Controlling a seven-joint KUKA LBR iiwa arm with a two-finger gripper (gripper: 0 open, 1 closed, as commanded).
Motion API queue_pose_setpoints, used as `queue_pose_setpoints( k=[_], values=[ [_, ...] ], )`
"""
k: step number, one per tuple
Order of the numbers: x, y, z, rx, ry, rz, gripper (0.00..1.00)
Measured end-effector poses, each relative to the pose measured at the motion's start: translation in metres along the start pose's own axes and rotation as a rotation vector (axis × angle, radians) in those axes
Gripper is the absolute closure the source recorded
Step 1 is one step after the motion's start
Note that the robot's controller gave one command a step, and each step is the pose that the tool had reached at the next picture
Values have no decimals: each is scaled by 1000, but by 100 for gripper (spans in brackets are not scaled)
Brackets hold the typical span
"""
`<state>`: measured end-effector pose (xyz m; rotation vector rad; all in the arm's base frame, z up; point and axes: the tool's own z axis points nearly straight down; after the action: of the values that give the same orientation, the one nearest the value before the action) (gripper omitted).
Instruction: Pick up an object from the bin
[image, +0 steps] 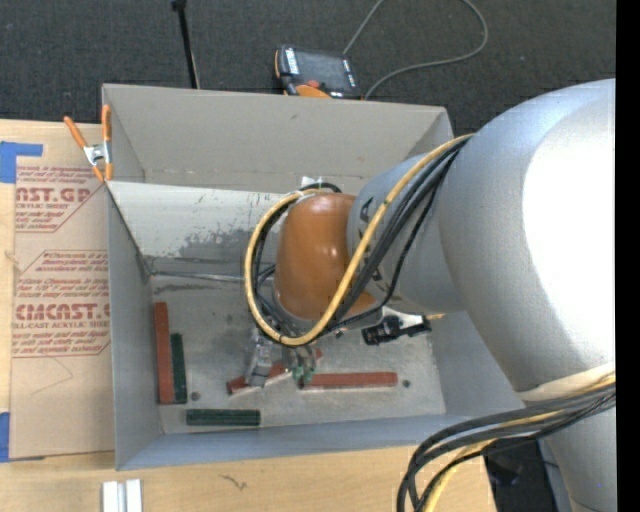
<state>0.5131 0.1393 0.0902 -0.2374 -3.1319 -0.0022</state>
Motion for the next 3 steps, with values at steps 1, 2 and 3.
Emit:
queue_pose_setpoints(
  k=[1, 2, 3],
  values=[
    [0, 0, 0, 0, 0, 0, 0],
    [0, 0, 0, 0, 0, 0, 100],
    [0, 0, 0, 0, 0, 0, 0]
  ],
)
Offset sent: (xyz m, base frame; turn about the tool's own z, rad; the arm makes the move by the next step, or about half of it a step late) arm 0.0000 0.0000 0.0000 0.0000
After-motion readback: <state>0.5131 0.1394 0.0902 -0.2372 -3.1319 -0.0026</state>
